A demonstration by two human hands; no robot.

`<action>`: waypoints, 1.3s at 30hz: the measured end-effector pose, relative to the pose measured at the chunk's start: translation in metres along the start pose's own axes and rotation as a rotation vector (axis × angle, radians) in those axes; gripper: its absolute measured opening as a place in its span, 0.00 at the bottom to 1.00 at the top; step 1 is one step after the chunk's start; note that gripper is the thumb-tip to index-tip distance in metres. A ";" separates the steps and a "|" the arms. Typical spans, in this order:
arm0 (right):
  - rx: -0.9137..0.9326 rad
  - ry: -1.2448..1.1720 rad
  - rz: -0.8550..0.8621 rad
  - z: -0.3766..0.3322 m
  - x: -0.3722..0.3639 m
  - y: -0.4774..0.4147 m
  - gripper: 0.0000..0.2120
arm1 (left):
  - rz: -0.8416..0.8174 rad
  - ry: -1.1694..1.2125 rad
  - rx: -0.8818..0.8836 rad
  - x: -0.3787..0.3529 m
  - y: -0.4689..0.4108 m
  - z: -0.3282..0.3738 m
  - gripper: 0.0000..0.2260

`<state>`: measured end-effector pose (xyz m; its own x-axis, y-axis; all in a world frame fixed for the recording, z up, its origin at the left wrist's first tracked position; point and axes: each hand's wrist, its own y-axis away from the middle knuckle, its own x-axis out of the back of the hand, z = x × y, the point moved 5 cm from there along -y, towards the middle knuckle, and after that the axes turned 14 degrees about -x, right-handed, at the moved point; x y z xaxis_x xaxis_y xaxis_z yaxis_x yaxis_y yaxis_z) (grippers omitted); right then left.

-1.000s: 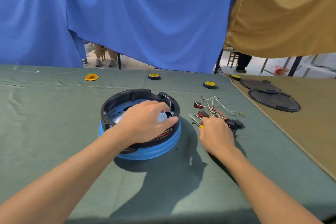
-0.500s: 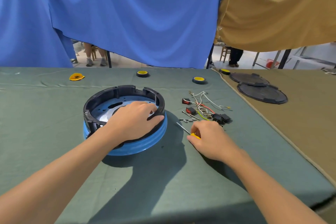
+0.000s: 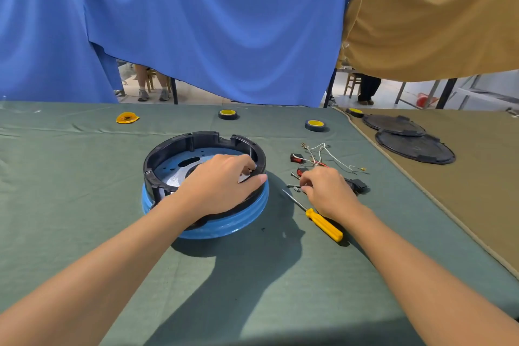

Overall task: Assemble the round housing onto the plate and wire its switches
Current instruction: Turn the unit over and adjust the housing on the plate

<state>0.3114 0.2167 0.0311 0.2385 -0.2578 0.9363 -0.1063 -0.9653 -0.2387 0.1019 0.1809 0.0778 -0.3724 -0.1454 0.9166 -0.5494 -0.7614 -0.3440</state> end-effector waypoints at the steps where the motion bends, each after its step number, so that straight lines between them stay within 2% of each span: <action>1: 0.008 0.021 0.008 -0.001 0.000 0.001 0.07 | 0.043 0.061 0.006 0.004 0.002 -0.001 0.19; 3: 0.018 0.077 0.027 -0.003 0.003 0.003 0.07 | 0.122 0.161 0.034 0.012 0.007 -0.006 0.17; 5: 0.016 0.100 0.043 -0.006 0.010 0.005 0.06 | 0.127 0.171 0.044 0.018 0.015 -0.013 0.15; 9: 0.021 -0.290 0.028 -0.028 0.040 0.011 0.07 | -0.069 0.184 -0.013 0.021 0.038 -0.023 0.17; 11: 0.072 -0.430 0.029 -0.049 0.056 0.019 0.08 | -0.162 0.107 -0.039 0.020 0.045 -0.025 0.17; 16: 0.143 -0.666 -0.200 -0.095 0.060 0.038 0.04 | -0.200 -0.007 -0.073 0.017 0.043 -0.023 0.11; 23: 0.267 -0.589 -0.316 -0.114 0.048 0.046 0.04 | -0.145 -0.028 -0.085 0.014 0.043 -0.028 0.12; 33: 0.270 -0.563 -0.318 -0.115 0.048 0.044 0.05 | -0.114 -0.033 -0.120 0.014 0.044 -0.026 0.13; 39: 0.399 -0.385 -0.249 -0.122 0.050 0.049 0.08 | -0.083 -0.023 -0.124 0.015 0.045 -0.026 0.15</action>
<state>0.2001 0.1615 0.0976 0.5495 0.0526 0.8338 0.3497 -0.9209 -0.1723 0.0523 0.1609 0.0703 -0.3054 -0.1010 0.9468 -0.6663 -0.6877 -0.2883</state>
